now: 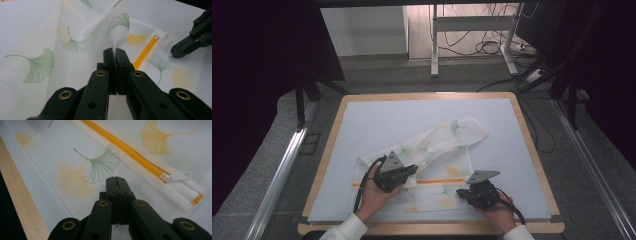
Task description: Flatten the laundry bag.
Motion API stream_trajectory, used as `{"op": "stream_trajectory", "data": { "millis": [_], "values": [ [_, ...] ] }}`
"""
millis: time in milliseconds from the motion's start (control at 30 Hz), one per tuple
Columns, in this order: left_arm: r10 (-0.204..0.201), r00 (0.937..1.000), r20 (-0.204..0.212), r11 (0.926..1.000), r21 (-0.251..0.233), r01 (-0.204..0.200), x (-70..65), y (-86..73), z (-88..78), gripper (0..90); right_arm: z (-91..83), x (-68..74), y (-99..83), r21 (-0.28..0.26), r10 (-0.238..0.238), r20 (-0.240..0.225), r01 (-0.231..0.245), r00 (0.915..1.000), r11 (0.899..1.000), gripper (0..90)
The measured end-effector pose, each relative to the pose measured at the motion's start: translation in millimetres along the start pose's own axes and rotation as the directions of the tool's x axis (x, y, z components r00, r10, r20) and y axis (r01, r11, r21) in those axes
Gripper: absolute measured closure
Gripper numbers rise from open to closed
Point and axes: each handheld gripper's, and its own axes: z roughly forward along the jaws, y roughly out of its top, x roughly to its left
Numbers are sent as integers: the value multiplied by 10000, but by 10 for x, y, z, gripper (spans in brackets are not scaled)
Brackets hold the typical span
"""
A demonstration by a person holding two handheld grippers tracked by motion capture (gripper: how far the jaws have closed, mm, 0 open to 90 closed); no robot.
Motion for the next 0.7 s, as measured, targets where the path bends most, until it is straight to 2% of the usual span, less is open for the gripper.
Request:
{"op": "stream_trajectory", "data": {
  "millis": [367, 700],
  "values": [
    [-258, 9995, -203, 9996, -146, 255, 145, 45, -6, 893, 0, -7, -2, -21, -1, -30, 1, 10000, 10000, 889],
    [-592, 9971, -469, 9976, -397, 573, 279, 43, -102, 894, 0, -7, -2, -25, -9, -33, 9, 10000, 10000, 889]
  ]
}}
